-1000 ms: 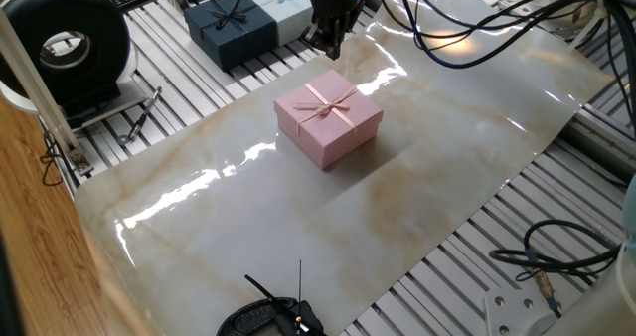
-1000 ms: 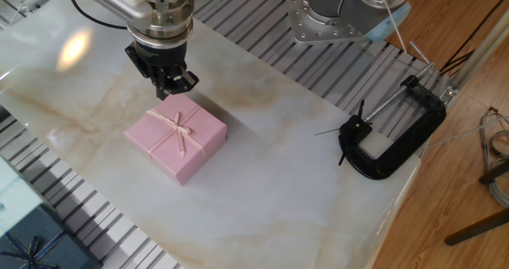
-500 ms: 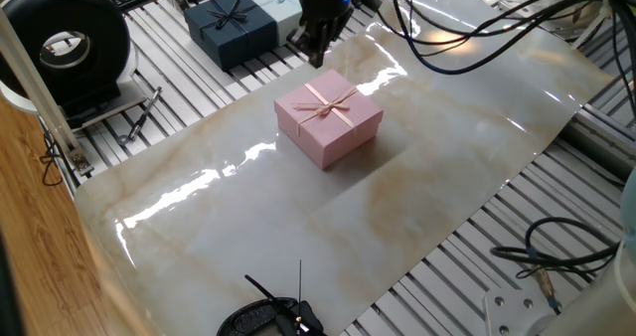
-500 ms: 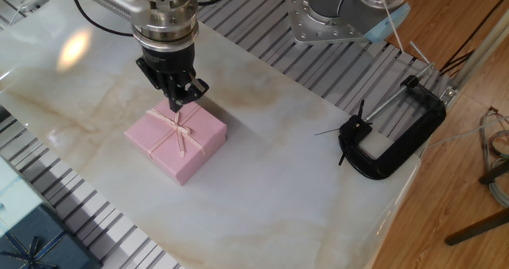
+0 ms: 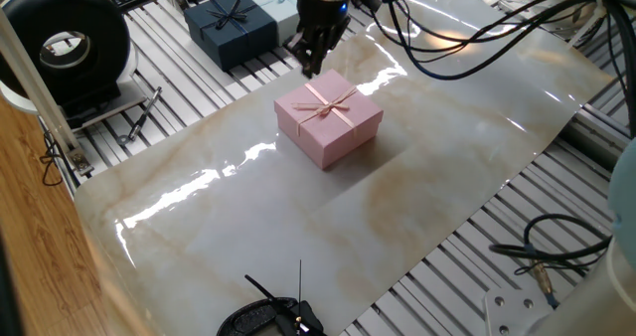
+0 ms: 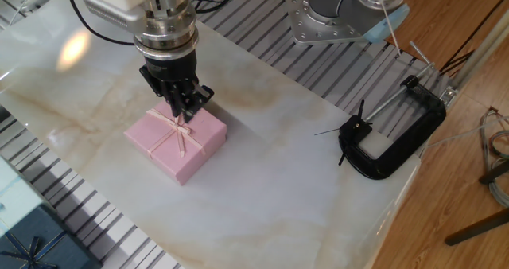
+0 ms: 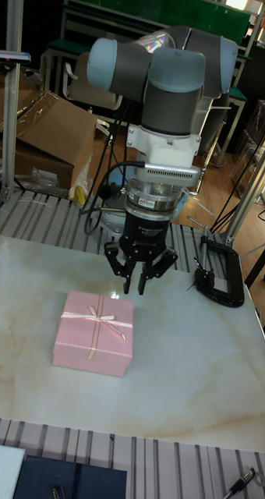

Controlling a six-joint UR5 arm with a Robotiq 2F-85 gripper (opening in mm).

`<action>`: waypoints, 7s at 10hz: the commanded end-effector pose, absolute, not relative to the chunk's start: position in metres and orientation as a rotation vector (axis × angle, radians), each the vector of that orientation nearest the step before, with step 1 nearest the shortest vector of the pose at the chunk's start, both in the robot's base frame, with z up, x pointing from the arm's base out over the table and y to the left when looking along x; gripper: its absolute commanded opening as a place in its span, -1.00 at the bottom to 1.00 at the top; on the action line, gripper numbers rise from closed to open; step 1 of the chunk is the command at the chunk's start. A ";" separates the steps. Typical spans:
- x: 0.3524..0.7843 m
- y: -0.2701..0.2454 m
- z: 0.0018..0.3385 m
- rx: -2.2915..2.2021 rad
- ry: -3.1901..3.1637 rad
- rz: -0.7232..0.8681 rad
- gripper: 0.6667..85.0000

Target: Open a box

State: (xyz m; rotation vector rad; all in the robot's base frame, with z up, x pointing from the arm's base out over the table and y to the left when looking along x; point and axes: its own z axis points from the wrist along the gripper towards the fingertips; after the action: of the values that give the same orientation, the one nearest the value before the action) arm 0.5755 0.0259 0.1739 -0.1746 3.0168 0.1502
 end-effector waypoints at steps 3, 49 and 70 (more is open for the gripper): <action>0.572 0.004 0.152 -0.269 3.044 0.105 0.08; 0.574 -0.020 0.081 -1.292 2.790 -0.077 0.03; 0.558 -0.013 0.082 -1.231 2.809 0.055 -0.98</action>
State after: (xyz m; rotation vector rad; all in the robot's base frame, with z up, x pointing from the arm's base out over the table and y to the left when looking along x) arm 0.5605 -0.0190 0.0758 -1.2735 2.7873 0.0027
